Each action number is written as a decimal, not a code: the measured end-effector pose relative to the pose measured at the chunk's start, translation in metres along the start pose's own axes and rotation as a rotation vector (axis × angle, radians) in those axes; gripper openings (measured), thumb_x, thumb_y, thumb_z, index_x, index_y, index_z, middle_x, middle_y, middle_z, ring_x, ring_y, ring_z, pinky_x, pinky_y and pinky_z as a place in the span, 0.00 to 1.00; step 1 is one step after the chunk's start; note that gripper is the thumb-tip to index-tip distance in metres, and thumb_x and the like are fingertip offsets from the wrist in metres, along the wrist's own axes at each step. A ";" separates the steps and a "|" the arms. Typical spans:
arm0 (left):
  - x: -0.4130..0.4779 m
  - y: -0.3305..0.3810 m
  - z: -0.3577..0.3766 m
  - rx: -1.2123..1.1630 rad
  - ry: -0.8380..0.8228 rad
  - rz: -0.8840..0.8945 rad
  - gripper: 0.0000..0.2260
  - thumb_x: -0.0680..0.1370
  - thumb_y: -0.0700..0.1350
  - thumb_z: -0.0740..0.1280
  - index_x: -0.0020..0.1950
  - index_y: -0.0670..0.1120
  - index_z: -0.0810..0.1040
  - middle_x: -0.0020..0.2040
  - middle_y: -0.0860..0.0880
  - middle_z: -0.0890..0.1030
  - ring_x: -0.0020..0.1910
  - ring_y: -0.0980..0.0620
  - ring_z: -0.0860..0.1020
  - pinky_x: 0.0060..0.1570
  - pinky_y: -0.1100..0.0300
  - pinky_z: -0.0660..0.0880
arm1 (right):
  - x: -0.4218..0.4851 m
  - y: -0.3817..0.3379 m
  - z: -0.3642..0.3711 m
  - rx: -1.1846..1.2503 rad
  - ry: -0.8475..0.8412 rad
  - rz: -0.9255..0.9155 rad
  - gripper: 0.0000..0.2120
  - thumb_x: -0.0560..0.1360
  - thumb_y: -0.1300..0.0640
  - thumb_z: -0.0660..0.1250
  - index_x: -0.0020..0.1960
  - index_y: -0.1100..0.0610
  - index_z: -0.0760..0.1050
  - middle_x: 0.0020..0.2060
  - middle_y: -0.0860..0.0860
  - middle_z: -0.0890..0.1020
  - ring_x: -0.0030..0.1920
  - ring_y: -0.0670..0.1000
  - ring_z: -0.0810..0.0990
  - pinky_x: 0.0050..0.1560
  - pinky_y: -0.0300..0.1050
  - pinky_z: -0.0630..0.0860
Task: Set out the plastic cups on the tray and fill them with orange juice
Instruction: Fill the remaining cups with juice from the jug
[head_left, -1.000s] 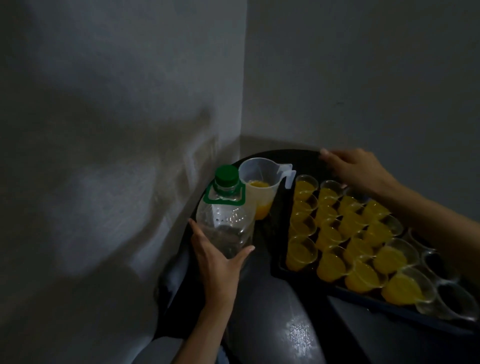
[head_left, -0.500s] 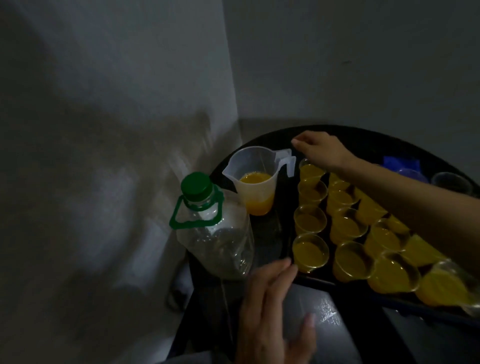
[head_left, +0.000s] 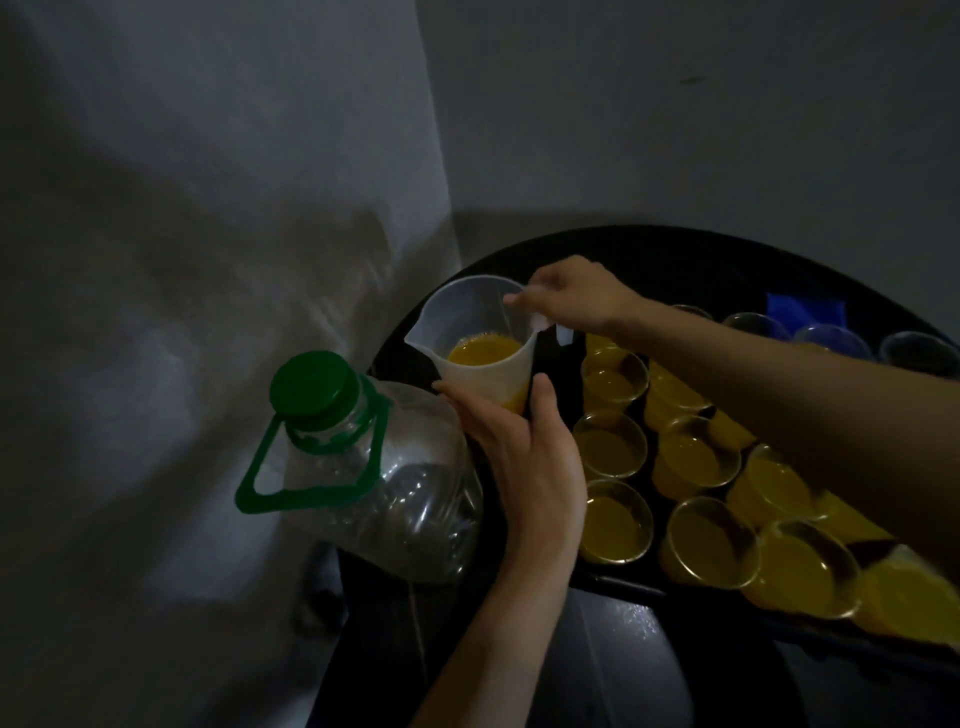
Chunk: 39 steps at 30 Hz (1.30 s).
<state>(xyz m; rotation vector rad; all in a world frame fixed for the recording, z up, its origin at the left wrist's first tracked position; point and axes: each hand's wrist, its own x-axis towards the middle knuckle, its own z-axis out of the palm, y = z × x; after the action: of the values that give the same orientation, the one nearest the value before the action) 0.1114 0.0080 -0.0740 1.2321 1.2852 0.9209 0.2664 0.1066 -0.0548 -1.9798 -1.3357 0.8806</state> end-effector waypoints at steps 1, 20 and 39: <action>0.004 -0.001 0.002 -0.011 0.022 -0.019 0.43 0.83 0.49 0.65 0.82 0.51 0.32 0.83 0.50 0.40 0.81 0.53 0.44 0.74 0.61 0.46 | 0.002 0.001 0.000 0.033 -0.004 -0.003 0.11 0.79 0.47 0.66 0.54 0.53 0.80 0.48 0.49 0.83 0.49 0.47 0.82 0.43 0.39 0.76; 0.036 -0.007 0.011 0.016 0.051 -0.126 0.54 0.71 0.31 0.71 0.83 0.51 0.37 0.82 0.46 0.53 0.80 0.44 0.56 0.77 0.44 0.62 | -0.008 0.004 0.001 0.423 0.075 0.003 0.09 0.78 0.56 0.68 0.55 0.58 0.83 0.51 0.54 0.83 0.52 0.52 0.82 0.51 0.43 0.80; -0.068 0.085 0.061 0.117 -0.257 0.300 0.56 0.72 0.30 0.72 0.80 0.63 0.36 0.76 0.55 0.54 0.75 0.49 0.62 0.70 0.43 0.71 | -0.171 -0.035 -0.155 0.550 0.516 0.075 0.07 0.74 0.62 0.70 0.49 0.65 0.83 0.45 0.57 0.83 0.33 0.48 0.77 0.39 0.42 0.75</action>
<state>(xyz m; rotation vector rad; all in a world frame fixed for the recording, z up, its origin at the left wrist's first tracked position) 0.1755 -0.0527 0.0142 1.6098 0.9772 0.8714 0.3217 -0.0587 0.1006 -1.6637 -0.6434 0.6188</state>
